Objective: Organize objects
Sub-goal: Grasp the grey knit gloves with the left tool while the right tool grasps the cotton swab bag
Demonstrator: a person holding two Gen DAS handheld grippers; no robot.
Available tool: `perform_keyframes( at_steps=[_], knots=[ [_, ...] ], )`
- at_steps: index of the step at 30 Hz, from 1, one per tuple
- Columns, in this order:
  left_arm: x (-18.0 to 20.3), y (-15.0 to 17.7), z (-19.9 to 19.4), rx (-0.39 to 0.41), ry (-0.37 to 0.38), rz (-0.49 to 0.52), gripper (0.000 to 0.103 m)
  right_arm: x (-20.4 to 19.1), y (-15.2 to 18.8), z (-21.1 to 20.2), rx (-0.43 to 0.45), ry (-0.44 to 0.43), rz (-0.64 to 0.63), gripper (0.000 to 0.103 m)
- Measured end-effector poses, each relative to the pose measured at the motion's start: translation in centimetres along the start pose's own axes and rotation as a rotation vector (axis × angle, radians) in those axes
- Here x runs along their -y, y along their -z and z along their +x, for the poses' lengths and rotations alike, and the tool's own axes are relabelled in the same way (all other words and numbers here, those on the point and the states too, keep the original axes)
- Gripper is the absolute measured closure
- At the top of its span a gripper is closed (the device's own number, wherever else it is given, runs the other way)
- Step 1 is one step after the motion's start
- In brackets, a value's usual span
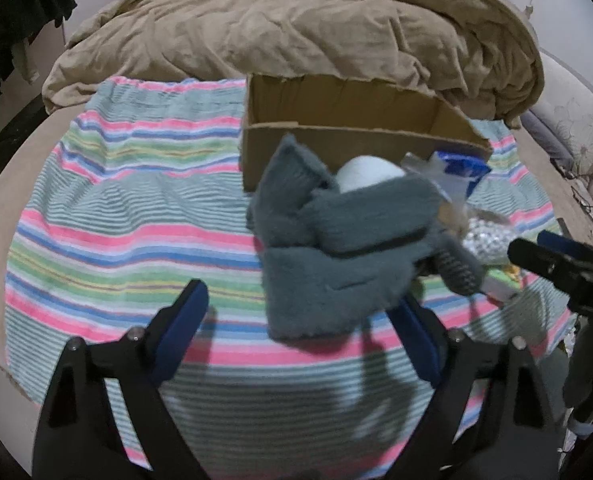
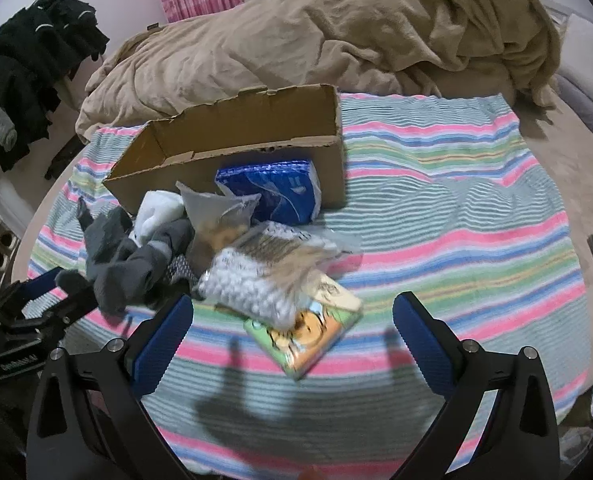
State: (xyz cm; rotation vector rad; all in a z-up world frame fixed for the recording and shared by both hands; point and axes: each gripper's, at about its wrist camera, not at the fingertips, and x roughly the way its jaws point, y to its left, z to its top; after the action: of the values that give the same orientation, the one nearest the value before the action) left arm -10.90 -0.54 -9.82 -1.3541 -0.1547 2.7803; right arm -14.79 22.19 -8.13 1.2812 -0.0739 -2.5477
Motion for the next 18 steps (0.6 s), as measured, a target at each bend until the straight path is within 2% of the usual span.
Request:
perform_keyframes(
  at_steps=[3, 6, 8, 11, 15, 18],
  knots=[
    [-0.2, -0.1, 1.1, -0.012, 0.005, 0.006, 0.024, -0.2, -0.5, 1.1, -0.006, -0.008, 0.001, 0.001],
    [-0.3, -0.1, 2.1, -0.021, 0.025, 0.021, 0.035, -0.3, -0.8, 2.3, -0.018, -0.02, 0.01, 0.01],
    [-0.3, -0.1, 2.8, -0.031, 0.04, 0.033, 0.046, -0.3, -0.9, 3.1, -0.033, -0.032, 0.015, 0.016],
    [0.0, 0.0, 3.1, -0.032, 0.056, 0.045, 0.058, -0.5, -0.9, 3.7, -0.041, -0.049, 0.013, 0.03],
    [-0.3, 0.1, 2.3, -0.013, 0.08, 0.022, 0.063, -0.4, -0.7, 3.5, -0.039, -0.081, 0.015, 0.044],
    [-0.6, 0.0, 1.6, -0.002, 0.094, 0.01, 0.066, -0.6, -0.5, 3.1, -0.031, -0.092, 0.003, 0.051]
  ],
)
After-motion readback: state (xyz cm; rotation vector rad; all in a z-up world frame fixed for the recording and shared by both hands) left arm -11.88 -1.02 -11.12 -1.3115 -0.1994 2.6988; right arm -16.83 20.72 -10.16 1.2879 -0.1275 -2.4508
